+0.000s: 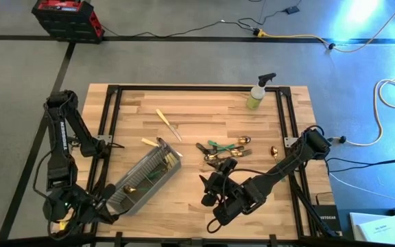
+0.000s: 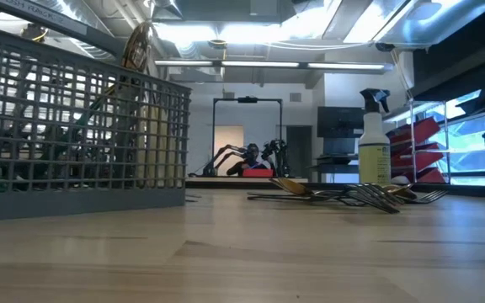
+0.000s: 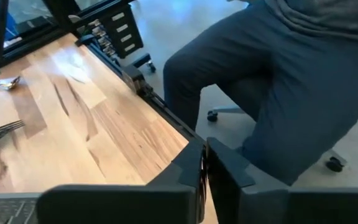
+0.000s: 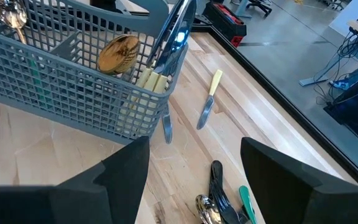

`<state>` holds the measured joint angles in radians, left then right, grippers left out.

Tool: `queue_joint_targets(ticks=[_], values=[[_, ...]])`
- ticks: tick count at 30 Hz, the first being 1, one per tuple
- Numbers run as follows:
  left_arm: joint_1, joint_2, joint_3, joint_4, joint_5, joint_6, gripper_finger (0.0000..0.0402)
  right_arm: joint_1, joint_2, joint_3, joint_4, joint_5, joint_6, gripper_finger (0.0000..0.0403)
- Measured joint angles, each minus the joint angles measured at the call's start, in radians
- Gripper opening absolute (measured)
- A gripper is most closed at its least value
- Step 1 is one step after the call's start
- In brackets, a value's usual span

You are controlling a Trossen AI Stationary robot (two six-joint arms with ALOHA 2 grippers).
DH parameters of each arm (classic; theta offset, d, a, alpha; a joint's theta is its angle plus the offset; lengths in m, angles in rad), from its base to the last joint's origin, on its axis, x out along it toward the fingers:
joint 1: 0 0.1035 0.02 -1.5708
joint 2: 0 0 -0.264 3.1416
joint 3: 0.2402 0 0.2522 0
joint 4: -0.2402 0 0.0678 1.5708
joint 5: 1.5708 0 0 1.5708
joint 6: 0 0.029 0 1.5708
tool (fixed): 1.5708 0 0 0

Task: Sort silverware
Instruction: Put the fork into the silverware tray

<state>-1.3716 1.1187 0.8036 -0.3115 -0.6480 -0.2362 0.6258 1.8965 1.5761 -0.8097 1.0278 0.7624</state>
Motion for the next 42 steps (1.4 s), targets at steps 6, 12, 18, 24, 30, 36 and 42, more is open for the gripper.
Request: queue_joint_targets(ticks=[6,12,18,24,30,36,42], values=[[0.000,0.000,0.002,0.001,-0.036,0.013,0.0001,0.000,0.000,0.000,0.000,0.000,0.000,0.0237],[0.000,0.000,0.039,0.004,-0.056,0.114,0.0001,0.000,0.000,0.000,0.000,0.000,0.000,0.0237],[0.000,0.000,0.047,-0.003,-0.045,0.327,0.0001,0.000,0.000,0.000,0.000,0.000,0.000,0.0237],[0.000,0.000,0.047,-0.002,-0.045,0.420,0.0001,0.000,0.000,0.000,0.000,0.000,0.000,0.0237],[0.000,0.000,0.047,0.000,-0.045,0.504,0.0001,0.000,0.000,0.000,0.000,0.000,0.000,0.0237],[0.000,0.000,0.047,0.001,-0.044,0.578,0.0001,0.000,0.000,0.000,0.000,0.000,0.000,0.0237],[0.002,0.000,0.047,0.017,-0.039,0.597,0.0001,0.000,0.000,0.000,0.000,0.000,0.000,0.0237]])
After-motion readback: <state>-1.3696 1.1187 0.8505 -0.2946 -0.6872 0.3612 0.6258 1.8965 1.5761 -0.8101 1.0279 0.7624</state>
